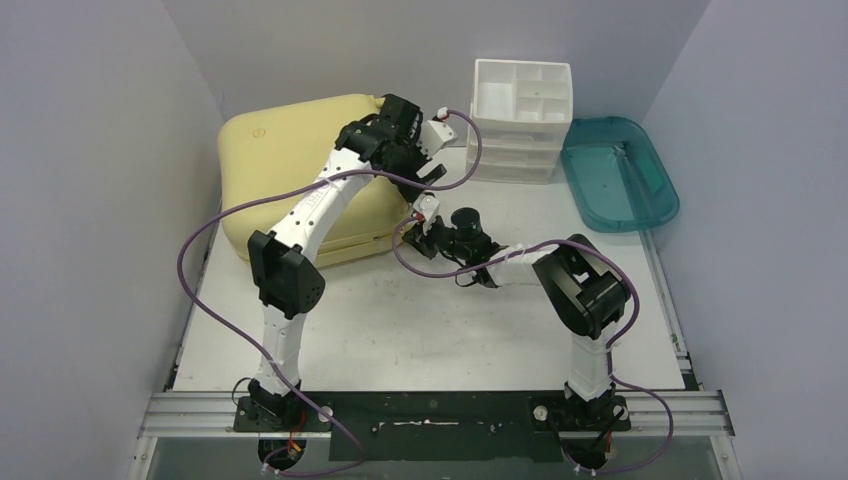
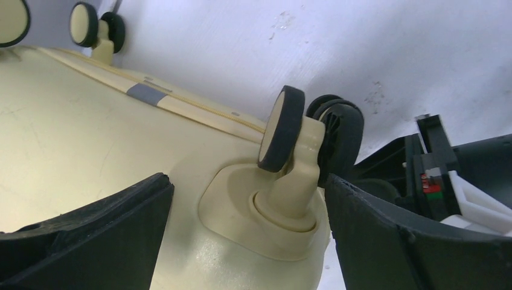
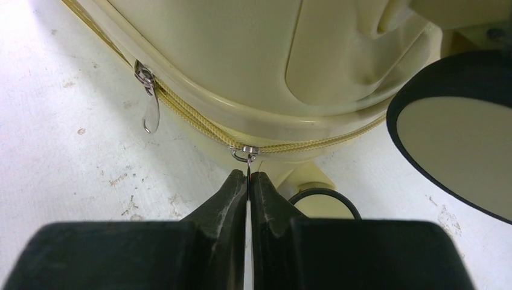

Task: Open, take out, and arrange the luggage
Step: Unzip the luggage at the center of the board.

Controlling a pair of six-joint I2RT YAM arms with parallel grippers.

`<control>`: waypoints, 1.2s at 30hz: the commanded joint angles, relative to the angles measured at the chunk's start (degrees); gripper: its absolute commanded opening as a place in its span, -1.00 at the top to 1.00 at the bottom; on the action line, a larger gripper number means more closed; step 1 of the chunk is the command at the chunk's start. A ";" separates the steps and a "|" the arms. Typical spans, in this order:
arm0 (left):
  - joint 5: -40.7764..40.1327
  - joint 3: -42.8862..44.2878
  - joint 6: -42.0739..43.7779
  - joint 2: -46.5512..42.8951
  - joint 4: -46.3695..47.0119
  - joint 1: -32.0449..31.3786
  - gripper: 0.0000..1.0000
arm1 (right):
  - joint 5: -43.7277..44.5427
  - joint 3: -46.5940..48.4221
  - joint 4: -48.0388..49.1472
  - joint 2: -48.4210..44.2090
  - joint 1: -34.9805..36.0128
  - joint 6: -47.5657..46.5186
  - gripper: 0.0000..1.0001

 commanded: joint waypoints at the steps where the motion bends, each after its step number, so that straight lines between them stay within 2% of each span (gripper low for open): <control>1: 13.73 6.01 -3.29 2.10 -4.46 1.11 -0.90 | 0.97 1.20 -0.88 0.64 -0.20 -0.63 1.00; 7: 16.07 5.48 -1.37 3.90 -7.85 0.88 -0.90 | 0.99 1.41 -1.17 0.83 -0.12 -0.62 1.00; 15: 6.30 -2.65 -0.49 3.05 -1.41 -0.56 -0.89 | 1.03 1.56 -1.43 0.95 0.01 -0.75 1.00; 26: 2.65 -6.78 1.33 3.95 0.84 -3.70 -0.79 | 0.86 1.91 -1.80 1.47 0.14 -0.89 1.00; 28: 4.04 -6.41 1.46 4.23 0.21 -3.82 -0.79 | 0.72 1.90 -1.87 1.45 0.10 -0.89 1.00; 30: 9.71 -4.40 -0.70 4.02 0.23 -2.58 -0.82 | 0.78 1.99 -1.97 1.61 0.18 -0.97 1.00; 36: 18.96 -4.10 -5.53 0.25 4.46 -0.04 -0.86 | 0.60 2.17 -2.23 1.55 0.20 -0.98 1.00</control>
